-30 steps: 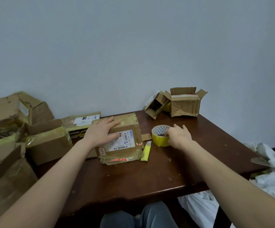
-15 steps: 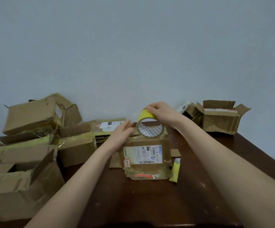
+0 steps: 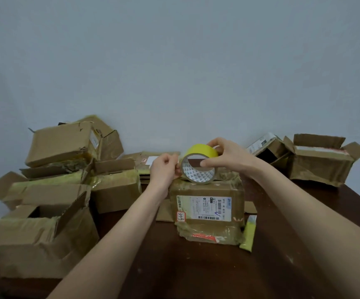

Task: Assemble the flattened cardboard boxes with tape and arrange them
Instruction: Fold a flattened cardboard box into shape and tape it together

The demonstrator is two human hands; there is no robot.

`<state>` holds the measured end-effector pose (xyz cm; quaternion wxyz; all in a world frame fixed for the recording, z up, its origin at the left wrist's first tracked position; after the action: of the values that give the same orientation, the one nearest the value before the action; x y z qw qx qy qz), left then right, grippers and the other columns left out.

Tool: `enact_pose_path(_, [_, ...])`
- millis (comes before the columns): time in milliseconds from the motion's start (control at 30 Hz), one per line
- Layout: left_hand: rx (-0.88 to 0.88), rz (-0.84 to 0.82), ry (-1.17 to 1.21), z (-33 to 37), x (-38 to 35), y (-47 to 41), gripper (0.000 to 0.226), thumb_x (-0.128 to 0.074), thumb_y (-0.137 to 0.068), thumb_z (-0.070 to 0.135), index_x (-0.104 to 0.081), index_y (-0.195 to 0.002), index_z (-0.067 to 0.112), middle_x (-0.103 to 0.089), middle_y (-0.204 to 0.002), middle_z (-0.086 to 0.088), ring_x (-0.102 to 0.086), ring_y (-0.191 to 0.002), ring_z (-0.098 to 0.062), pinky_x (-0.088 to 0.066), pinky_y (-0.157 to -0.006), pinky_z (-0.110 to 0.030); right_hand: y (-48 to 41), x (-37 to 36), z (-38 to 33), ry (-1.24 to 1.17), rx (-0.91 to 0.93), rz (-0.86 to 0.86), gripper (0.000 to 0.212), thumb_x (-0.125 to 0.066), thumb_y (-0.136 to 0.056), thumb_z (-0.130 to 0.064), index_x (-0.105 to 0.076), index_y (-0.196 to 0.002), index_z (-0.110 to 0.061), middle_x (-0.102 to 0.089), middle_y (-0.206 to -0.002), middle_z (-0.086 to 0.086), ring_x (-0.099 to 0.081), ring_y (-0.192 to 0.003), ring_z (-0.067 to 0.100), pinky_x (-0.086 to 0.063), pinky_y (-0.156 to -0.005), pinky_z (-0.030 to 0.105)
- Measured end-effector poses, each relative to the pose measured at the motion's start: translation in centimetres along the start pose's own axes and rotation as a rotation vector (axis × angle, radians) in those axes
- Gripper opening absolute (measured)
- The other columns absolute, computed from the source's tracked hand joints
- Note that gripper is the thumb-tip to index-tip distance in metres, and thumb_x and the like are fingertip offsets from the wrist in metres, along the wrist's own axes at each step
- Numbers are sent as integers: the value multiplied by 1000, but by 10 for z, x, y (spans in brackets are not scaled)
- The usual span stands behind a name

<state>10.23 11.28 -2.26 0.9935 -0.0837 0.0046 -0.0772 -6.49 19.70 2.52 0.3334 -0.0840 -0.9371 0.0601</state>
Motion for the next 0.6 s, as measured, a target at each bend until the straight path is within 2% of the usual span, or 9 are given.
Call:
enact_pose_path(67, [-53, 46, -82, -5, -1, 0, 31, -51, -96, 18, -48, -66, 12, -55, -63, -4, -56, -54, -18, -51, -62, -35, -1, 1, 2, -35, 30, 53, 46, -80, -76, -34, -56, -113, -19, -62, -106, 2, -62, -92, 15, -50, -68, 25])
enact_pose_path(167, [-98, 92, -172, -7, -3, 3, 31, -48, -96, 19, -46, -67, 10, -54, -62, -5, -55, -46, -15, -49, -59, -36, -6, 6, -4, 62, 122, 135, 39, -76, -76, -45, -63, -105, -21, -60, -88, -5, -58, -79, 11, -46, -63, 23])
enact_pose_path(233, [-103, 111, -199, -8, -1, 4, 29, -47, -96, 19, -47, -69, 9, -53, -62, -6, -51, -46, -16, -48, -56, -36, -9, 7, -4, 139, 139, 175, 38, -73, -76, -51, -67, -102, -24, -59, -83, -9, -56, -77, 11, -43, -64, 22])
enact_pose_path(333, [-64, 126, -144, -10, 5, 1, 26, -46, -97, 17, -45, -72, 10, -48, -60, -4, -42, -47, -16, -38, -48, -31, -13, 10, 0, 295, 106, 158, 47, -70, -72, -62, -68, -110, -33, -64, -112, -9, -56, -103, 12, -49, -89, 33])
enact_pose_path(400, [-39, 121, -107, -11, 7, -1, 26, -45, -97, 15, -43, -71, 11, -45, -59, -2, -38, -49, -15, -33, -46, -29, -15, 13, -1, 311, 99, 124, 50, -69, -71, -63, -68, -113, -34, -62, -123, -7, -53, -107, 13, -48, -95, 36])
enact_pose_path(500, [-13, 129, -37, -12, 8, -2, 32, -45, -97, 14, -39, -66, 14, -42, -55, 0, -35, -46, -13, -28, -44, -27, -16, 11, -3, 315, 82, 117, 52, -71, -73, -59, -62, -115, -29, -59, -117, -3, -52, -104, 15, -48, -91, 35])
enact_pose_path(600, [22, 143, -11, -13, 12, -1, 34, -45, -99, 15, -41, -65, 12, -43, -54, 0, -41, -37, -10, -37, -47, -28, -11, 11, 0, 170, 22, 169, 51, -76, -72, -52, -58, -107, -20, -57, -103, -2, -58, -90, 17, -50, -77, 34])
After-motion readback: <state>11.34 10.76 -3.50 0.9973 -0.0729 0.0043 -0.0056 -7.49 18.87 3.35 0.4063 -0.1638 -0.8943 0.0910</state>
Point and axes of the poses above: each hand's wrist, its own y-axis away from the middle knuckle, its own x-axis out of the back of the hand, z = x × y, the point moved 2 cm from there along -y, towards the middle knuckle
